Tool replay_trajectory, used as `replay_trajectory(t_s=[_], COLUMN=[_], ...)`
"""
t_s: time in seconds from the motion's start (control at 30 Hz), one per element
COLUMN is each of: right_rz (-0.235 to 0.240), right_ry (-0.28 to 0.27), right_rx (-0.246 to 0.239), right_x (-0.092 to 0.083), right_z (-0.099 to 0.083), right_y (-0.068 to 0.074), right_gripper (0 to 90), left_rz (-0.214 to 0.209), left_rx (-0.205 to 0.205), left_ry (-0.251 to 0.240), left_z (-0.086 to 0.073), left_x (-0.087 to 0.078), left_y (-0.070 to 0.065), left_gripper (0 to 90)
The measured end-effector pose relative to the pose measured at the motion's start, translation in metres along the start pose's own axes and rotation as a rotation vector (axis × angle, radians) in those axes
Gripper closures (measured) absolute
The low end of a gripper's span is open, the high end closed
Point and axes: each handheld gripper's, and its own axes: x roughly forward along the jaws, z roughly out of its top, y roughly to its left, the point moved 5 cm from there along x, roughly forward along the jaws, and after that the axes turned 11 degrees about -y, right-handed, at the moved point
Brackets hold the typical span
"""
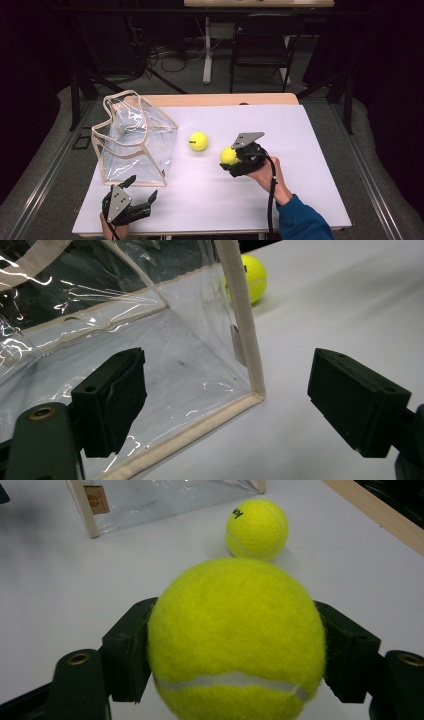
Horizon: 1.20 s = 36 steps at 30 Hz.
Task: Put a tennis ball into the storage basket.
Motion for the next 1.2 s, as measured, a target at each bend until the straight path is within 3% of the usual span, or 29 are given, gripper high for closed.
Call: replay_trajectory(t_s=[1.2], right_rz=[0.021], right_ry=[0.009], right_rx=[-0.040], right_x=[0.019], right_z=[0.041], right_y=[-0.005], right_gripper=[26.2], left_rz=[-0.005], left_rx=[0.001], left_ry=[0.001], left_z=[0.000], left_x=[0.001], left_y=[0.000], left_gripper=[16.0])
